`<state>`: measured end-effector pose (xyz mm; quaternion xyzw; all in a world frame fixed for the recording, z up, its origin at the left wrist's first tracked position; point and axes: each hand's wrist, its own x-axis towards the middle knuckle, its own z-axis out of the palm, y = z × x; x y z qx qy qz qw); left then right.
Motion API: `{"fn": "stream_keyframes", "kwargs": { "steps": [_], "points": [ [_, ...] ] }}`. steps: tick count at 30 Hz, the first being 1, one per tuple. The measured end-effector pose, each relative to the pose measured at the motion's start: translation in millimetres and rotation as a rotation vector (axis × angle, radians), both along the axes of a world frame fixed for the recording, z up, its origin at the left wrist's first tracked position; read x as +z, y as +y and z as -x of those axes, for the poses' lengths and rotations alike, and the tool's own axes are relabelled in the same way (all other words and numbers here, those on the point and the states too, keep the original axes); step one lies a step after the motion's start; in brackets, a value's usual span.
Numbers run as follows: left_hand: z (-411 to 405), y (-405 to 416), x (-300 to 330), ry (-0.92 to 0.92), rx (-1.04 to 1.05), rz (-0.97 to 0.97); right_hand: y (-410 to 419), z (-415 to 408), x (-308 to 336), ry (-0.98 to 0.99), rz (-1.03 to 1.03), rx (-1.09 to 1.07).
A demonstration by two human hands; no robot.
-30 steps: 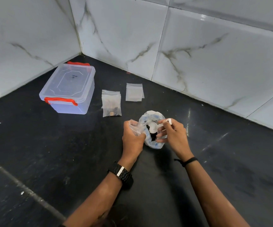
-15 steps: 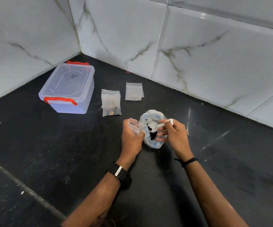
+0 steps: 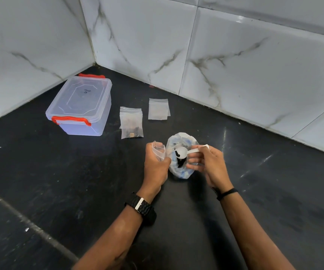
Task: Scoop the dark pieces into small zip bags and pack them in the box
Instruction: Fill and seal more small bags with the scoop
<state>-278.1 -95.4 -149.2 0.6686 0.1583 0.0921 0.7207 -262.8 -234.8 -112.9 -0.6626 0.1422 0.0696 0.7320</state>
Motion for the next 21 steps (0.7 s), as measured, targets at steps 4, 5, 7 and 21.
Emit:
{"fn": "stream_keyframes", "kwargs": {
  "steps": [4,5,7,21],
  "points": [
    [0,2,1,-0.004,-0.010,-0.037,-3,3,3,0.027,-0.068,-0.009],
    [0,2,1,-0.006,-0.017,-0.050,-3,3,5,0.024,-0.070,-0.005],
    [1,3,3,-0.009,-0.017,-0.091,-4,5,8,0.017,-0.070,-0.006],
    [13,12,16,-0.130,0.000,-0.499,14,41,54,-0.663,0.418,0.239]
  ]
}}
